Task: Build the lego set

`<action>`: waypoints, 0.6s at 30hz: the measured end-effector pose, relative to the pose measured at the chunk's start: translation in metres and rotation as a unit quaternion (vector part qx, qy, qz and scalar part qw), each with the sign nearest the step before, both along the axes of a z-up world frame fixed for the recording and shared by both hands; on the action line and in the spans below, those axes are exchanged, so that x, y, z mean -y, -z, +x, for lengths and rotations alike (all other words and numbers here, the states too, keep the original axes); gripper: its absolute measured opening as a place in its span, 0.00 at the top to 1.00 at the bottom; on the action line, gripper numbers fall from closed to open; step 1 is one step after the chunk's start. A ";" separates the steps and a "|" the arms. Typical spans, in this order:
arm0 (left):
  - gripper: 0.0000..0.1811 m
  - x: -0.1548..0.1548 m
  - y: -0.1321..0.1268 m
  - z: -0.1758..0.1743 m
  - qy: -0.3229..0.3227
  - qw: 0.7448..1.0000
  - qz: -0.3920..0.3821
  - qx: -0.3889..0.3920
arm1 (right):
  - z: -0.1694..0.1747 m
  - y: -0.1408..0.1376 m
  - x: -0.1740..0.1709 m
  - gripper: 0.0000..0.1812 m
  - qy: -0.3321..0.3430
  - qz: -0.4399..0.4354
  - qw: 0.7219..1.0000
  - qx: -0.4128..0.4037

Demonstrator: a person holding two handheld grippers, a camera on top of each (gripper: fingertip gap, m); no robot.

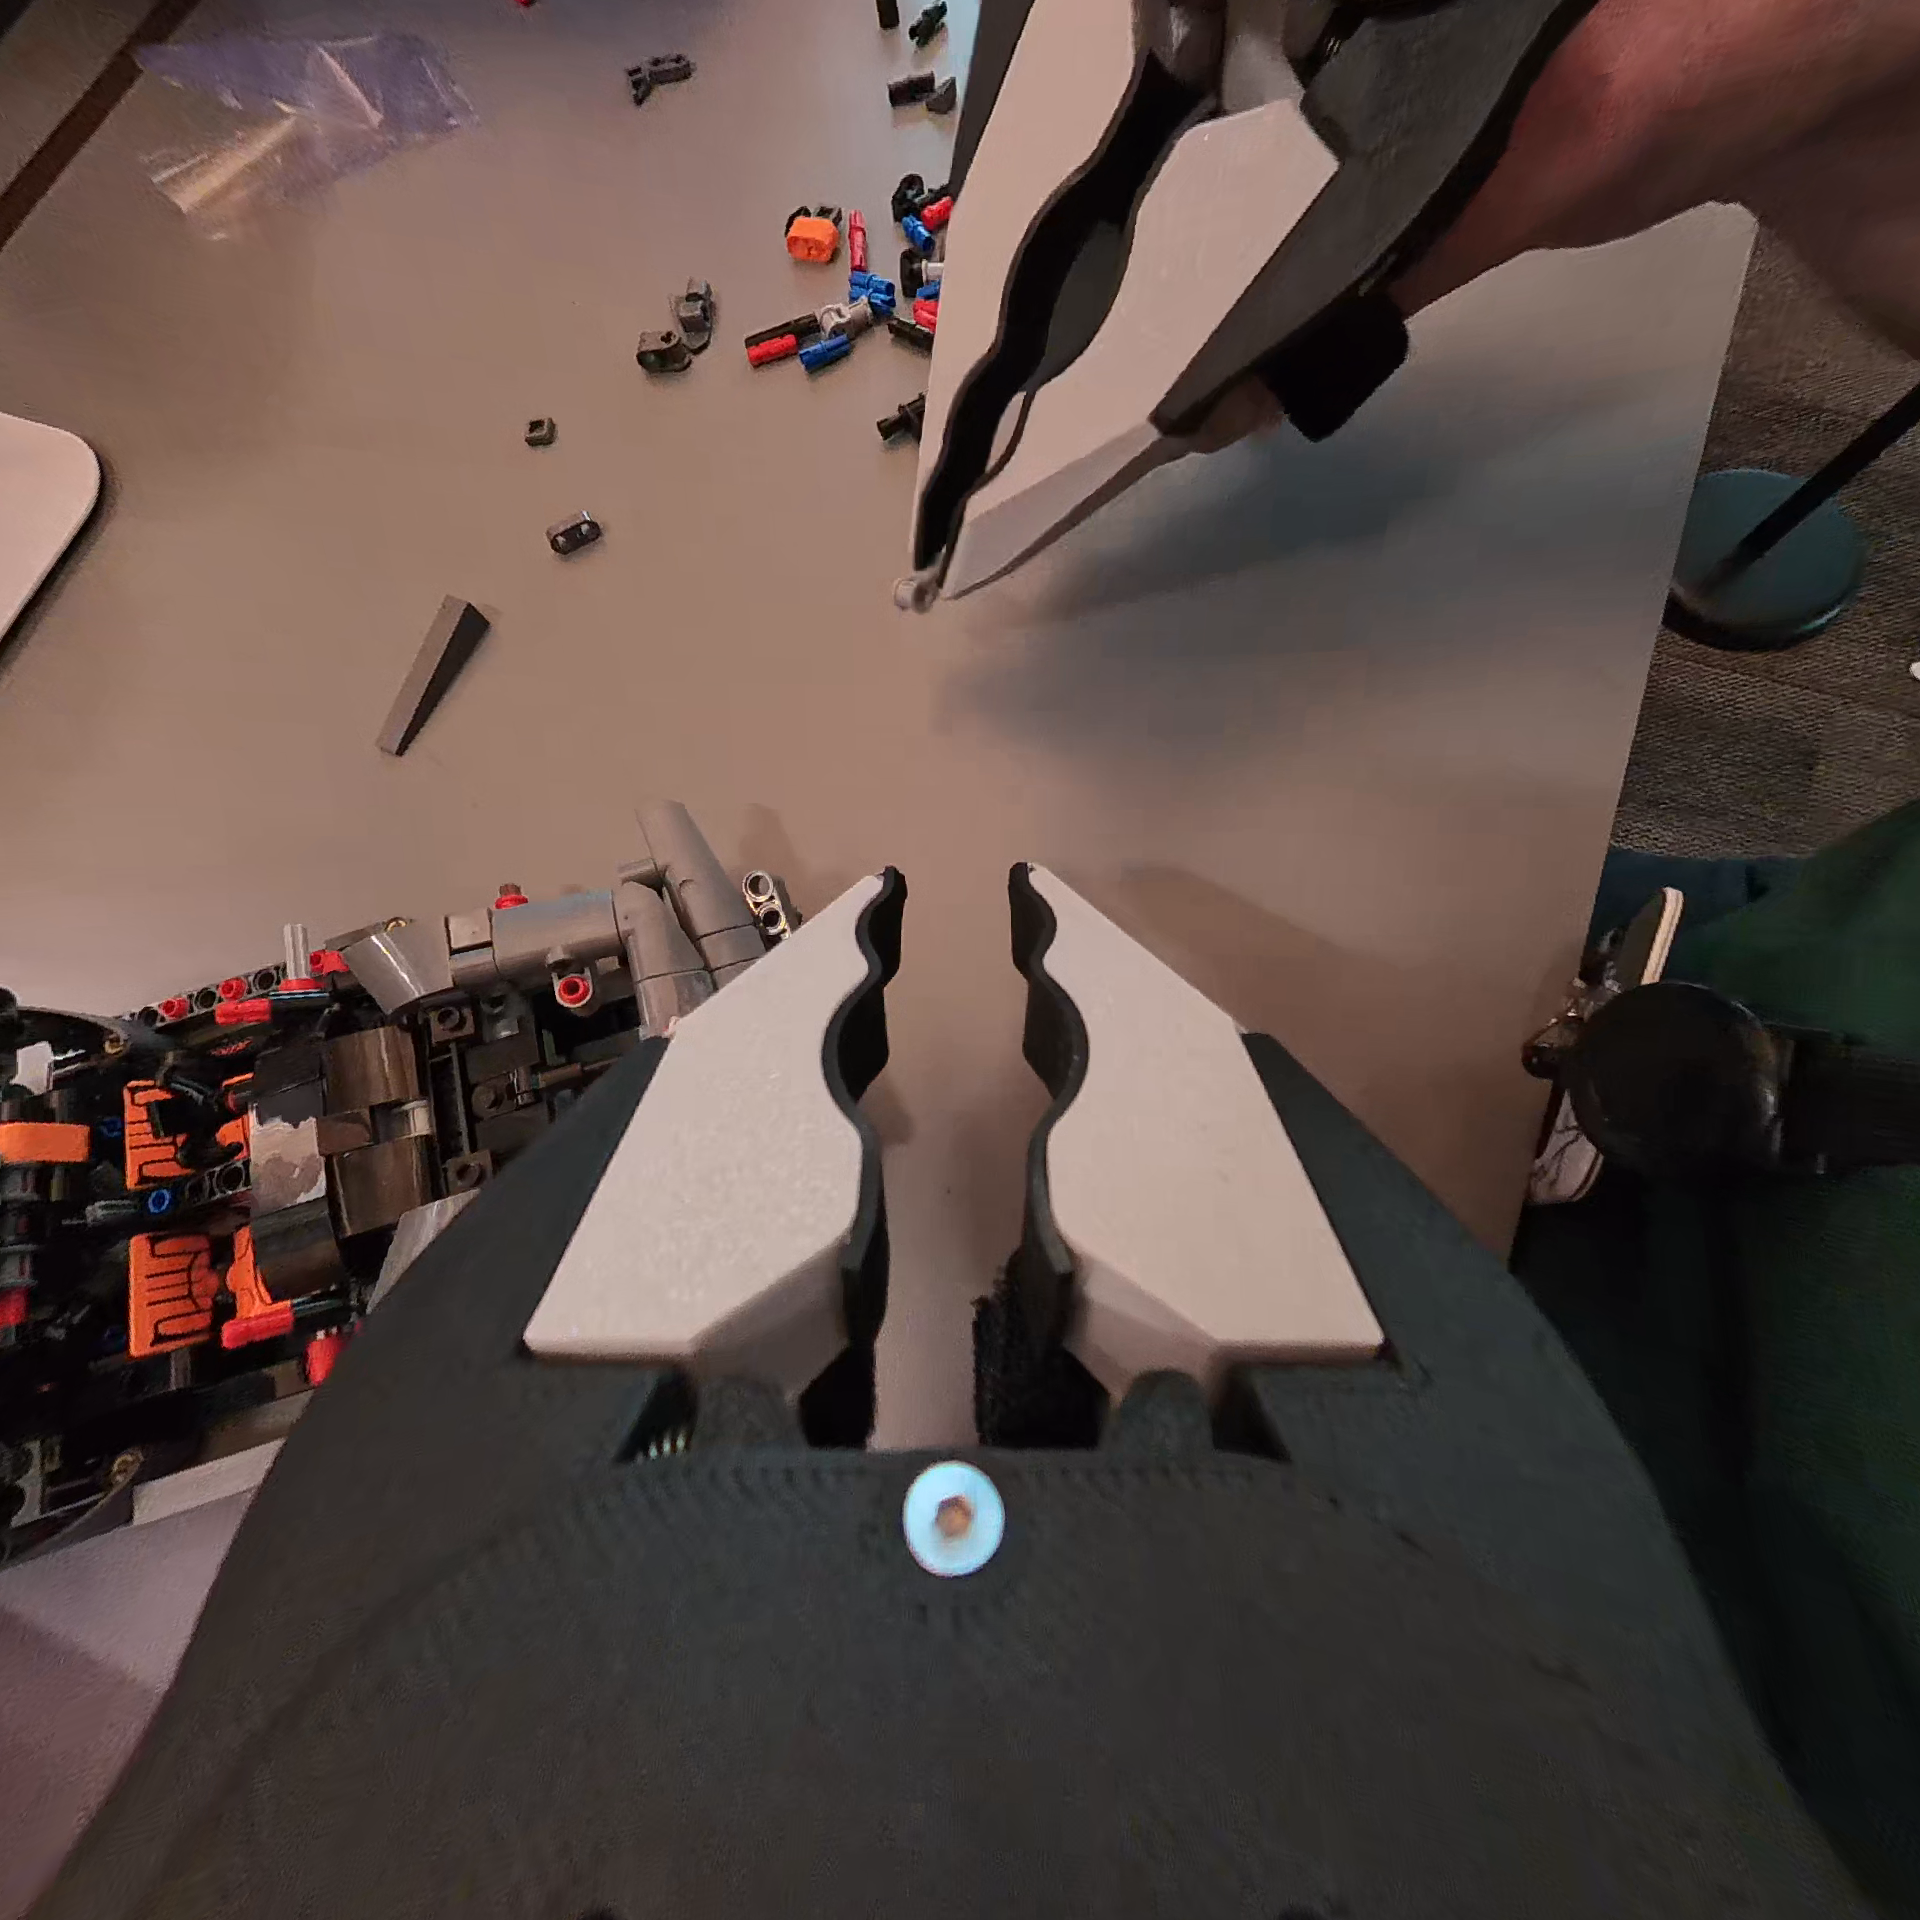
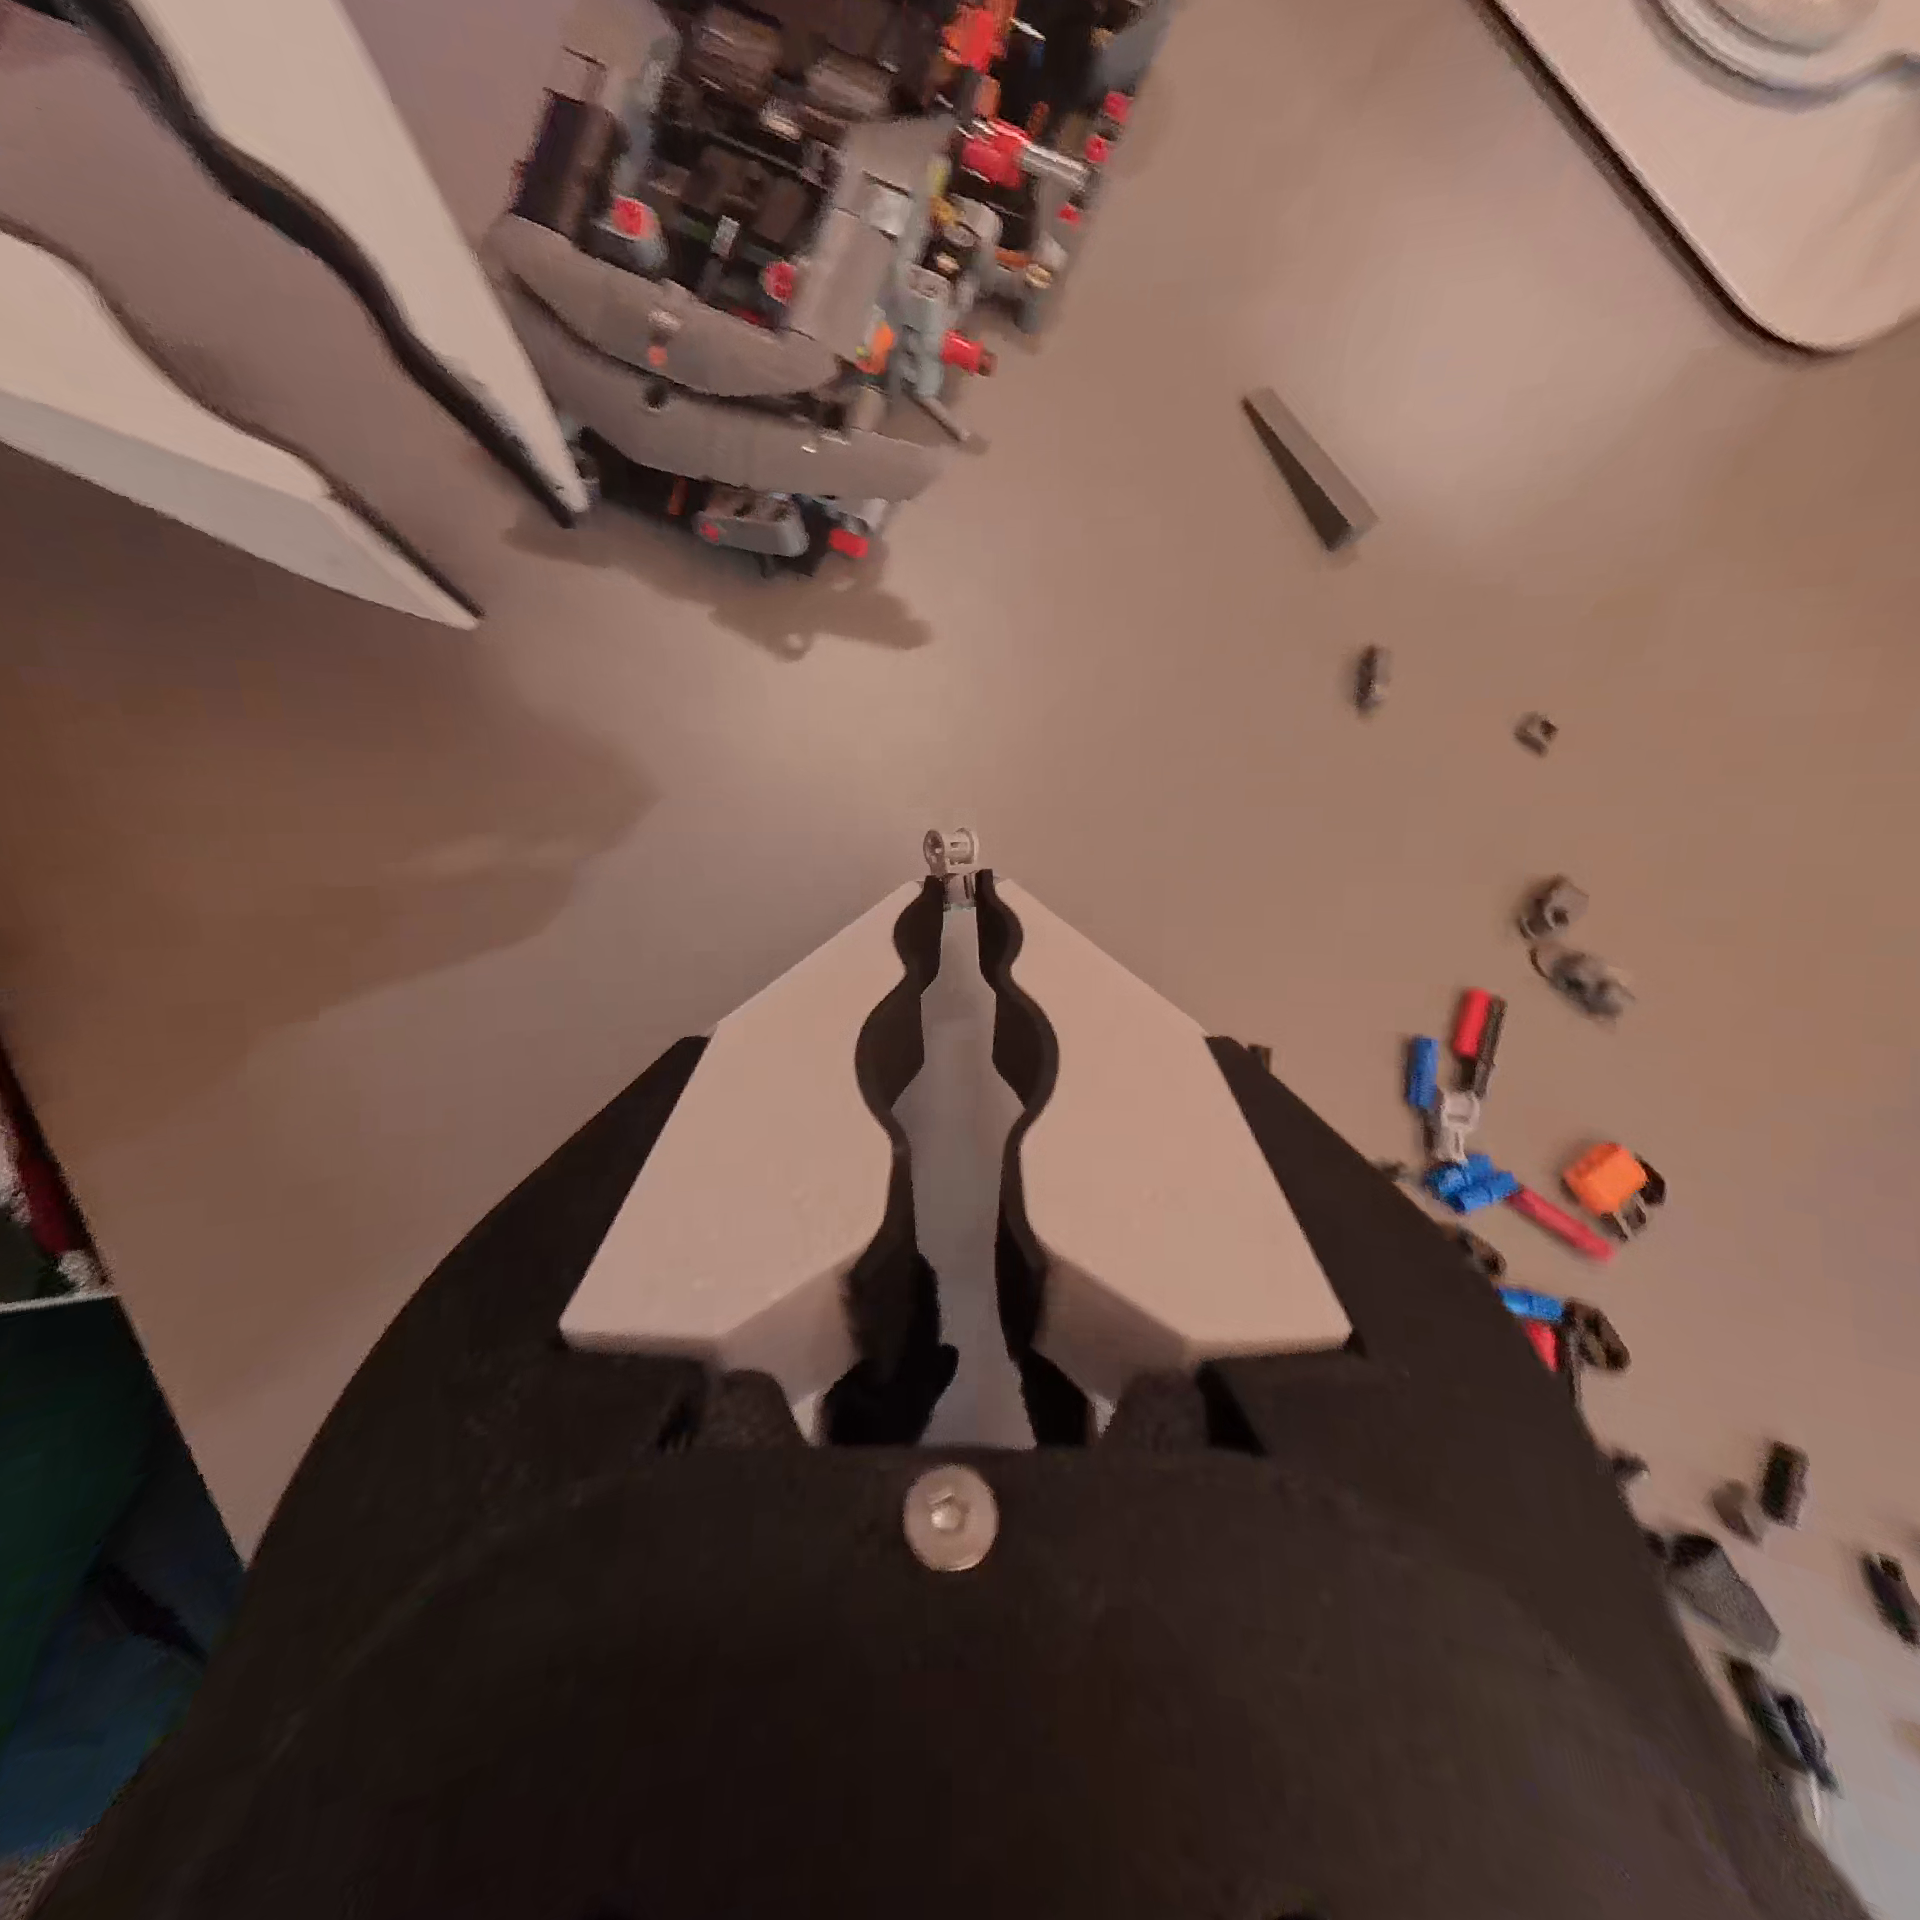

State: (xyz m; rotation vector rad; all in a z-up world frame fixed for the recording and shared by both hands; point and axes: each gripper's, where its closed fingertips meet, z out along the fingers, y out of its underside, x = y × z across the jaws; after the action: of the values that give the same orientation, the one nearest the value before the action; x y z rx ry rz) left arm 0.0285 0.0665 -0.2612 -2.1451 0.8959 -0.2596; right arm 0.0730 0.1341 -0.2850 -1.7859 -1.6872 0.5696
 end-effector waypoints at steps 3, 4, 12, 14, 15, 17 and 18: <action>0.90 0.001 -0.001 0.000 0.001 1.000 0.000 0.004 | 0.004 0.009 -0.004 0.97 0.036 0.009 0.999 0.022; 0.90 0.002 -0.002 0.000 0.000 1.000 0.002 0.004 | 0.003 0.012 0.000 0.97 0.037 0.001 0.999 0.026; 0.90 0.013 0.003 -0.002 -0.001 1.000 -0.003 0.011 | 0.010 0.010 0.013 0.90 0.059 -0.035 0.998 -0.003; 0.90 0.015 0.004 -0.002 -0.001 1.000 -0.003 0.013 | 0.011 0.007 0.013 0.90 0.057 -0.038 0.998 -0.008; 0.90 0.016 0.004 -0.001 0.000 1.000 -0.004 0.013 | 0.012 0.007 0.014 0.91 0.055 -0.041 0.998 -0.002; 0.90 0.017 0.004 -0.001 0.002 1.000 -0.003 0.014 | 0.011 0.010 0.014 0.91 0.051 -0.035 0.998 0.005; 0.90 0.017 0.003 -0.001 0.002 1.000 -0.002 0.014 | 0.009 0.011 0.014 0.91 0.052 -0.032 0.998 0.006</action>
State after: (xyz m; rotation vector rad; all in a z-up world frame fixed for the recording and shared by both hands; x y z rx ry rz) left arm 0.0280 0.0495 -0.2646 -2.1386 0.8846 -0.2937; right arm 0.0821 0.1202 -0.2964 -1.9135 -1.5901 0.5725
